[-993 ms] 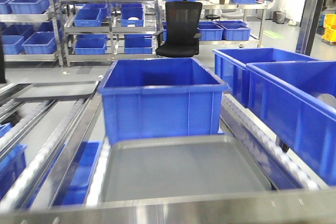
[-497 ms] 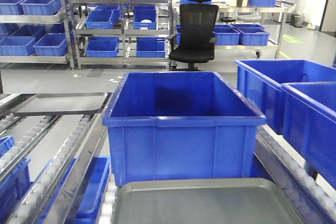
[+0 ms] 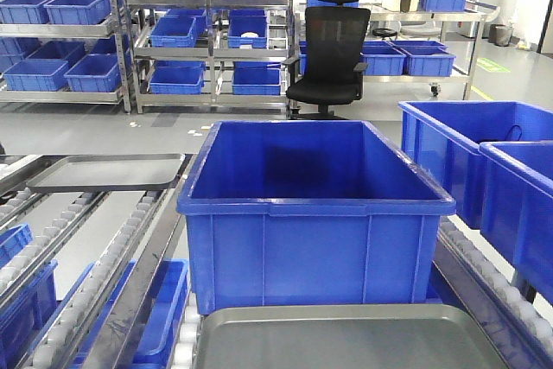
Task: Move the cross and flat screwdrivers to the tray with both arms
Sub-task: 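Drive the base along the shelves to the grey metal tray, then lower both held screwdrivers toward the grey metal tray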
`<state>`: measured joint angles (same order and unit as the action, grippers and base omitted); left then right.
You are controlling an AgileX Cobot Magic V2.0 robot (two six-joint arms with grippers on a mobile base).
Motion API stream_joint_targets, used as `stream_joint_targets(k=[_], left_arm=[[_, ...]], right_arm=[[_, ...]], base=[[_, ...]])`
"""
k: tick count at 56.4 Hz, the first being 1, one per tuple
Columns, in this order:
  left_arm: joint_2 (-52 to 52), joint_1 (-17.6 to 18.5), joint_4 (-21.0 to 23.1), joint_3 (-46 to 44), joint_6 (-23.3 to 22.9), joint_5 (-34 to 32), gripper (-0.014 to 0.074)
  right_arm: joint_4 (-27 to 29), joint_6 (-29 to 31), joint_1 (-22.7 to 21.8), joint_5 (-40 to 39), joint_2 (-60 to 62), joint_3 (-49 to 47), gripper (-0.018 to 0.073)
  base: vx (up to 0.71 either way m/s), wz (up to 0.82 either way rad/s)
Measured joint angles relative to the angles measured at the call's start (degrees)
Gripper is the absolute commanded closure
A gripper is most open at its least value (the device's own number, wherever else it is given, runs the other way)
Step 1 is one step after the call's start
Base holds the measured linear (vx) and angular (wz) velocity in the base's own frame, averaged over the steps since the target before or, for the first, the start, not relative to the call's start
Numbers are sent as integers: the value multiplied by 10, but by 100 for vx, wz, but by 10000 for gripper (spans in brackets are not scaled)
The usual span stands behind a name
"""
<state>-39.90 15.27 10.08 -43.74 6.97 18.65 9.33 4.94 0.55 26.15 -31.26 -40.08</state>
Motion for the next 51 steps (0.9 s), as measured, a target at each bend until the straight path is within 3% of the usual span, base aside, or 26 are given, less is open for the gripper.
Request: stream_joint_targets(k=[31, 40, 46, 51], left_arm=[[0, 0, 0, 1, -2, -13, 594], [-2, 0, 3, 5, -42, -16, 594], [-20, 4, 29, 5, -52, -15, 594], [-55, 27, 67, 5, -31, -14, 594]], right_arm=[[8, -2, 0, 0, 0, 0, 567], [27, -1, 0, 0, -10, 0, 567], [45, 29, 0, 16, -44, -3, 567], [87, 78, 0, 44, -85, -15, 567]], base=[[0, 0], [0, 0], [0, 0], [0, 0]])
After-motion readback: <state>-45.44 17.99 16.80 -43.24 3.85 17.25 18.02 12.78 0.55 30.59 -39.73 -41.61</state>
